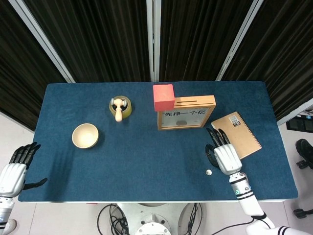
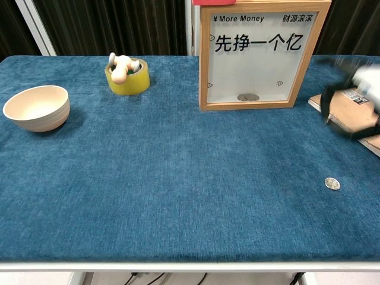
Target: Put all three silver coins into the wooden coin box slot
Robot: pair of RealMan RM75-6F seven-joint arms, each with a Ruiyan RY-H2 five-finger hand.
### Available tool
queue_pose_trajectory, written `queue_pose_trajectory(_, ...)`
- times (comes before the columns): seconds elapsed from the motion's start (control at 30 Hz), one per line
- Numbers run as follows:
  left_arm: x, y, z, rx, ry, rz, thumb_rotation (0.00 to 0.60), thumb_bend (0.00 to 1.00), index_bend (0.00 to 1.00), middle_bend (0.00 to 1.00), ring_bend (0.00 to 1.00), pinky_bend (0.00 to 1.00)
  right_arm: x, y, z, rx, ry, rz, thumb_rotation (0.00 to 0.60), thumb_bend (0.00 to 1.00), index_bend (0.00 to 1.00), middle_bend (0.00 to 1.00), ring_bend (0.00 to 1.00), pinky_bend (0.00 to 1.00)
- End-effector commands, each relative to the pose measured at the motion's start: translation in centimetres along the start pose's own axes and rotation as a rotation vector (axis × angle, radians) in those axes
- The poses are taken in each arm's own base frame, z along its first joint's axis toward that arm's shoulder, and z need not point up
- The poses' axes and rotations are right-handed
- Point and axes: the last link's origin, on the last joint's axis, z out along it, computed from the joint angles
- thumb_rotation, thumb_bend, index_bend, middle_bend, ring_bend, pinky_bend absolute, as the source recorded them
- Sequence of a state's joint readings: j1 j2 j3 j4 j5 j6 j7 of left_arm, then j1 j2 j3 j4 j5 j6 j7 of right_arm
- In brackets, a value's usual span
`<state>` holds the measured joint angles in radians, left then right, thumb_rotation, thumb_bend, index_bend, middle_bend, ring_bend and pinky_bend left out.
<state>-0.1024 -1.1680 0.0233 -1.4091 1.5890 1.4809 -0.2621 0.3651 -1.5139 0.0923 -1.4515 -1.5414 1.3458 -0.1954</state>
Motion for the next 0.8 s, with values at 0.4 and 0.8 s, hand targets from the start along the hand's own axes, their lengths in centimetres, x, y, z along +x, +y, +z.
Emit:
queue_pose_trajectory(0.4, 0.1, 0.5, -0.4, -0.016, 0.011, 0.001, 0.6, 0.0, 0.03, 0.0, 0.0, 0.0, 14.3, -1.8, 8.3, -0.015, 0.28, 0.117, 0.6, 0.45, 0.73, 0.05, 0.0, 0.0)
queue_pose_trajectory(0.8, 0.3, 0.6, -0.7, -0.01, 0.008, -0.007, 0.6, 0.0, 0.03, 0.0, 0.0, 0.0, 13.8, -5.1, 15.3, -0.096, 0.11, 0.009, 0.6, 0.45, 0.73, 0.05, 0.0, 0.0)
